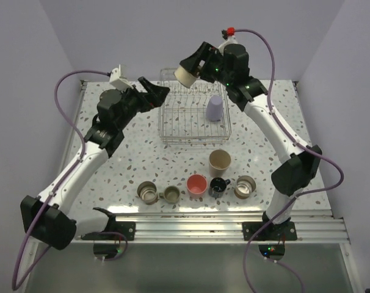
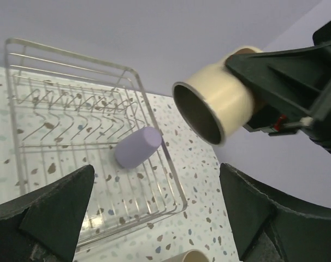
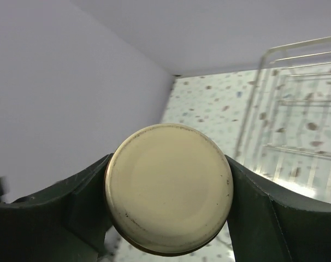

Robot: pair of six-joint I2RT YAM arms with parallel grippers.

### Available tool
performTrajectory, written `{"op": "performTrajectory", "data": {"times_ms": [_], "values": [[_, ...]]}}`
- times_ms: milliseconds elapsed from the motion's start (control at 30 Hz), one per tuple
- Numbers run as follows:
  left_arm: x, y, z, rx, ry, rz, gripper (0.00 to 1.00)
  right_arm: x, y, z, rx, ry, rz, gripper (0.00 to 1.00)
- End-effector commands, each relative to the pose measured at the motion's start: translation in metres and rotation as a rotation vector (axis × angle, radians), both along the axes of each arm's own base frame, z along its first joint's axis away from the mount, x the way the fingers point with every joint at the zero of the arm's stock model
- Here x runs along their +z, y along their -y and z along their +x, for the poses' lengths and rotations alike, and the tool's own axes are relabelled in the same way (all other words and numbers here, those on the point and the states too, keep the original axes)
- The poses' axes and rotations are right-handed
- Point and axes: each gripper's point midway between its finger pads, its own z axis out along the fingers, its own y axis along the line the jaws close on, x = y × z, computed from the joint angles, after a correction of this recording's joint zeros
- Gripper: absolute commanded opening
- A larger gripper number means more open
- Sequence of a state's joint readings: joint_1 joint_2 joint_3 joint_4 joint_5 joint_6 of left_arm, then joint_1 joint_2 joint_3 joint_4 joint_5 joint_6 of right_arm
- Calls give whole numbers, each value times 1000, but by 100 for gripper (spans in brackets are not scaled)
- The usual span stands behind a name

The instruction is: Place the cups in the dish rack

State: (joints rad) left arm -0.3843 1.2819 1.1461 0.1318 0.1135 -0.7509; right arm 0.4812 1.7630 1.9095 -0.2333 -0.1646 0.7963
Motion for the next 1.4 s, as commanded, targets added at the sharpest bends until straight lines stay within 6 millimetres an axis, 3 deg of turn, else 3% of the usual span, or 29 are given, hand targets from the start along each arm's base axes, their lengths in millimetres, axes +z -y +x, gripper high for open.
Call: {"op": "performTrajectory", "data": {"times_ms": [0, 33, 67, 167, 200, 533, 900, 1100, 1200, 1367], "values": [[-17, -43, -16, 159, -52, 131, 100, -68, 30, 38, -158, -15, -328, 0], [-29, -48, -20, 175, -84, 159, 100, -79, 30, 43, -173, -18, -365, 0], [-31, -51, -23, 182, -89, 167, 100, -99, 27, 51, -169, -28, -418, 0], [-37, -59, -34, 195, -101, 185, 100, -124, 29, 65, -222, -36, -517, 0], [-35, -61, -38, 197, -98, 184, 100, -141, 27, 70, -228, -56, -545, 0], [-44, -70, -60, 204, -126, 192, 100, -225, 34, 82, -297, -122, -658, 0], [-48, -78, -75, 206, -94, 198, 100, -270, 45, 102, -399, -94, -763, 0], [-55, -86, -84, 226, -100, 212, 100, -286, 46, 112, -424, -92, -789, 0], [-56, -90, -89, 238, -101, 215, 100, -285, 45, 116, -437, -76, -793, 0], [-66, -96, -94, 254, -120, 224, 100, -305, 42, 119, -433, -101, -813, 0]]}}
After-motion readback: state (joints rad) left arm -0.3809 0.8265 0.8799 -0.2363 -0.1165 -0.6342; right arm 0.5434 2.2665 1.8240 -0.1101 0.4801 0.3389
